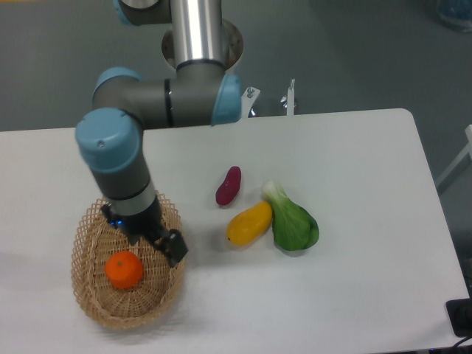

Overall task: Place the orange in the basket
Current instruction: 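Open the gripper to release the orange and raise it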

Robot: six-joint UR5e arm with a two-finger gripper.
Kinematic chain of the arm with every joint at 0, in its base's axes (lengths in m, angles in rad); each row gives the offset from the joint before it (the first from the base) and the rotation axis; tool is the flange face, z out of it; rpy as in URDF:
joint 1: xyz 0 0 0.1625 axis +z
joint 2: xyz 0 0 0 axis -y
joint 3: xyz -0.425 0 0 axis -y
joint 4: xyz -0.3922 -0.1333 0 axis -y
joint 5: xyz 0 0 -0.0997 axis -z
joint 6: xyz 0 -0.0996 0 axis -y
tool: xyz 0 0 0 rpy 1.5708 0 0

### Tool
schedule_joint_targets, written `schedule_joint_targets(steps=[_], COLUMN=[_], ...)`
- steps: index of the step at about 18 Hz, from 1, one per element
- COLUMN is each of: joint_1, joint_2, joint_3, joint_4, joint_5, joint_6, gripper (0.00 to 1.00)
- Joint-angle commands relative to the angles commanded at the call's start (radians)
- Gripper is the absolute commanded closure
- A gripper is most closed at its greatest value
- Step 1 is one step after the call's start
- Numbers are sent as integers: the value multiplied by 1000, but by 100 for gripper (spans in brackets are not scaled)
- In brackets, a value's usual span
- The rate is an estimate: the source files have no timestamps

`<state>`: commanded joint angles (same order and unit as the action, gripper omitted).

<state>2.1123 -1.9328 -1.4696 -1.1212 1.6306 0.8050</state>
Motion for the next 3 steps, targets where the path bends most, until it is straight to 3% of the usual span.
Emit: schedule_joint_targets(steps=[3], joint_1=[34], joint_2=[29], joint_3=[3], joint_4=[-5], joint_5=[23], joint_6=[71], gripper=[0])
